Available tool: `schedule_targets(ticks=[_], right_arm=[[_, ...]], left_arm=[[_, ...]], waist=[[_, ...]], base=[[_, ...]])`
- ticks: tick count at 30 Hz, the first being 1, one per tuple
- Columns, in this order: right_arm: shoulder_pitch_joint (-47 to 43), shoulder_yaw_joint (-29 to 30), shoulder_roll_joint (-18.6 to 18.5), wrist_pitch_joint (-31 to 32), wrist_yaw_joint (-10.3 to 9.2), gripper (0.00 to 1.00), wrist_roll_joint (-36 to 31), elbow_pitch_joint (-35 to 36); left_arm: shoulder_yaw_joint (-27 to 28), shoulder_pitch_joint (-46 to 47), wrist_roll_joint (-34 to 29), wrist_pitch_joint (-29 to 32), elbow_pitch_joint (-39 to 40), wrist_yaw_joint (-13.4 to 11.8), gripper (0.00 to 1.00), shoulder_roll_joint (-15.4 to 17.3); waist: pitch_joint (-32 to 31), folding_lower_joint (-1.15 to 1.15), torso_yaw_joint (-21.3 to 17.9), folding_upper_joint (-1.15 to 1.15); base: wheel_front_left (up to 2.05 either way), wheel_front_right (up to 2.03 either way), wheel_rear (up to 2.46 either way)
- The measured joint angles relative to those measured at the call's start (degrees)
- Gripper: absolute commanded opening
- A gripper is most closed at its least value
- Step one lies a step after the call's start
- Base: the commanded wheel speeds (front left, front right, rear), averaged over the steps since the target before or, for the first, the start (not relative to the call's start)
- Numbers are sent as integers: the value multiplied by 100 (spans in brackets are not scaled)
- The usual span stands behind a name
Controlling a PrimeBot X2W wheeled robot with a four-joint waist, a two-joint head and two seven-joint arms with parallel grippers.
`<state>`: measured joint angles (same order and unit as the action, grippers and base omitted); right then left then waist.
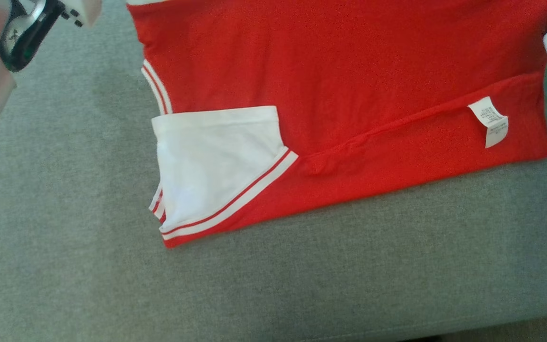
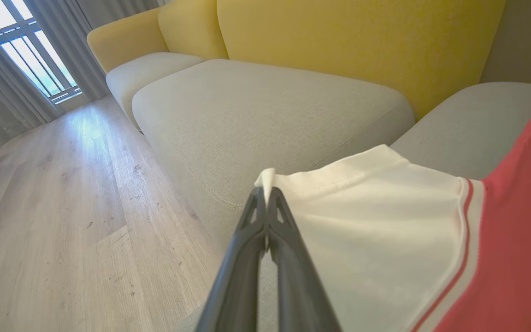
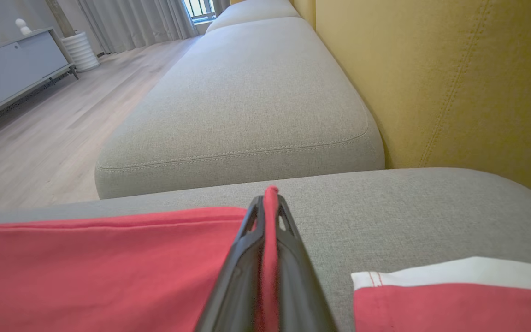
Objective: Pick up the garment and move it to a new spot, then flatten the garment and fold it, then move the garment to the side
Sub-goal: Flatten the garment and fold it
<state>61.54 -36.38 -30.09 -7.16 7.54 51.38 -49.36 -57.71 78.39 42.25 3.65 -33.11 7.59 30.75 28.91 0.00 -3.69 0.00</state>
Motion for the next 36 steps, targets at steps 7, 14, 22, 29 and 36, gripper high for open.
schedule_targets(ticks=[7, 14, 22, 29, 36], right_arm=[[-674, -38, -308, -71, 0, 0, 349, 264], [-1268, -35, -555, -93, 0, 0, 538, 530], [-2069, 34, -693, -142, 0, 0, 621, 793], [-2472, 188, -776, -192, 0, 0, 608, 1034], [-2848, 390, -787, -191, 0, 65, 502, 1206]], left_arm=[[7, -604, 332, -253, 564, -91, 0, 120], [-36, -1829, 587, -333, 1834, -677, 0, 613], [-185, -3202, 849, -464, 3317, -1497, 0, 1146], [-227, -3843, 1036, -535, 3977, -1970, 0, 1332], [-354, -4375, 1224, -733, 4125, -2174, 0, 1289]], waist=[[-269, 0, 156, 0], [-525, -1, 295, 0], [-736, -1, 451, 0], [-761, -1, 506, 0], [-740, 0, 510, 0]], base=[[0, 0, 0], [0, 0, 0], [0, 0, 0], [0, 0, 0], [0, 0, 0]])
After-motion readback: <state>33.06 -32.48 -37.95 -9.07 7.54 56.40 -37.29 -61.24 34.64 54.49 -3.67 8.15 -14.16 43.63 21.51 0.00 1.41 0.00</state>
